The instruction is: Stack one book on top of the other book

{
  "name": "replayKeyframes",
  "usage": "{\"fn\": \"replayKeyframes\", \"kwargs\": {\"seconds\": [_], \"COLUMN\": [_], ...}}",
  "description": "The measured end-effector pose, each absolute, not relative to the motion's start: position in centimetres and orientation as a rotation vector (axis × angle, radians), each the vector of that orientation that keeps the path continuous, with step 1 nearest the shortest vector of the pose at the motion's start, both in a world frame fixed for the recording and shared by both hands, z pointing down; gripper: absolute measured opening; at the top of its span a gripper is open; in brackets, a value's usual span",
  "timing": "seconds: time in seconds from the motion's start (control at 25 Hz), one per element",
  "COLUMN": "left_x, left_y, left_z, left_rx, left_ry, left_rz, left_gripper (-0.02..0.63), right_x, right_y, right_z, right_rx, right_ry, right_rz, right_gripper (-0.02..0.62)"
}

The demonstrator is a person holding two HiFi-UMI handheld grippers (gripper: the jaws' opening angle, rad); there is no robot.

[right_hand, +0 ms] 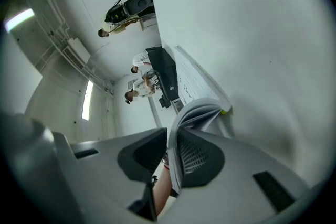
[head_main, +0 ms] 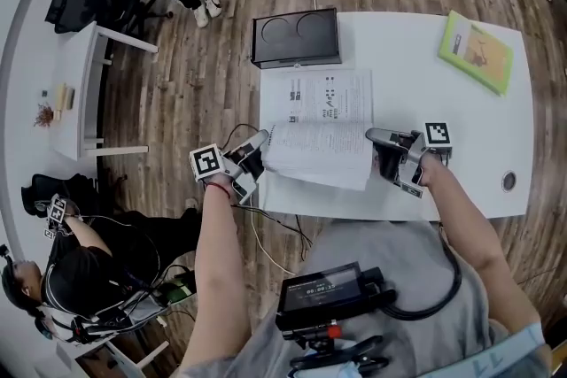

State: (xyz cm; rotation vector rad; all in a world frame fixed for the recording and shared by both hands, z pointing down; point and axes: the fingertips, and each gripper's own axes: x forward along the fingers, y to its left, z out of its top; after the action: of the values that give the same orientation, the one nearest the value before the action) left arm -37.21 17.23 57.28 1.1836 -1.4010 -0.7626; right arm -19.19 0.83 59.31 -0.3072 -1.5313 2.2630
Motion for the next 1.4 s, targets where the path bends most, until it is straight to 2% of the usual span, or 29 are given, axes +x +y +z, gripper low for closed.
{"fn": "replayKeyframes", "kwargs": {"seconds": [0.64, 0.84, 1.0, 1.12, 1.4], "left_x": [-42.7, -43.6, -45.0, -45.7, -45.1], "left_y": [12.1, 11.1, 10.2, 9.5, 9.2], "left_z": [59.9, 60.5, 59.1, 58.1, 56.8], "left_rx": [0.954, 0.881, 0.909, 0.931, 0.963], "left_ry": [-1.356, -1.349, -1.359, -1.356, -1.394], "left_rz": [-0.911, -0.958, -1.054, -1.081, -1.027], "left_gripper": [0.095, 0.142, 0.188, 0.196, 0.213], "right_x": [-24.1, -24.9, -25.7, -26.2, -25.9], "right_y": [-4.3, -5.5, -7.0, -8.1, -10.0], "right_z": [61.8, 61.6, 60.9, 60.0, 59.2], "right_rx": [-0.167, -0.178, -0.176, -0.194, -0.142], "right_ry": [-1.340, -1.283, -1.276, -1.282, -1.447], "right_rz": [2.541, 2.674, 2.767, 2.827, 2.739], "right_gripper": [0.079, 0.147, 0.169, 0.172, 0.183]}}
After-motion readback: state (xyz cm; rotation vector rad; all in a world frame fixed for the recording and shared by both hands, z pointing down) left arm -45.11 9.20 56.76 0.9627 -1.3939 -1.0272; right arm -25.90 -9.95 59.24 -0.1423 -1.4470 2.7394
